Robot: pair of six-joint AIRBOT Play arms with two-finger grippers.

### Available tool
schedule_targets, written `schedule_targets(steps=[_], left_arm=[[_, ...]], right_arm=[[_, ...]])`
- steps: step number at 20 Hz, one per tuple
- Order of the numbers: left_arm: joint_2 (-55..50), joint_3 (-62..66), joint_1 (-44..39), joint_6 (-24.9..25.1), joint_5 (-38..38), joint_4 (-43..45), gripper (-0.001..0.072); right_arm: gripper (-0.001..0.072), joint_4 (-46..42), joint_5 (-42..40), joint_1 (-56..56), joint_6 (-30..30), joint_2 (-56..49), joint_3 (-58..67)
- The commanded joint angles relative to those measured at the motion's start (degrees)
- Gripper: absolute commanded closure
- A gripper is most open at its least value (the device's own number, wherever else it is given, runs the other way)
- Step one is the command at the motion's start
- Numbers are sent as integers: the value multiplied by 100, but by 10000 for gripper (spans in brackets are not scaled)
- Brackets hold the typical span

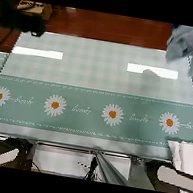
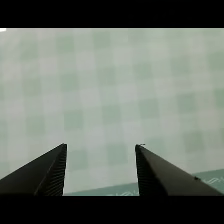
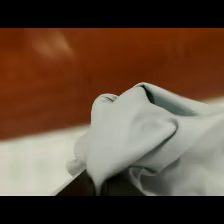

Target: Fold the shirts.

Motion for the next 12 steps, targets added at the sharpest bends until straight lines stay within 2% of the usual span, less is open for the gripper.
schedule_targets(steps=[1,4,6,9,12], left_arm=[[376,826,-136,70,-70,0,198],[841,970,-133,72,-546,-15,198],[1008,966,-133,70,-1213,-15,197],[1043,837,-133,72,-2033,-24,197],[1043,409,-133,74,-2052,-22,198]], right_arm=[[695,1025,92,293,-505,1464,144],[695,846,584,1032,-481,2282,142],[694,352,1196,1578,-31,2448,142],[695,-177,2216,2625,468,2153,114],[695,-1078,2094,4083,507,1550,-367]])
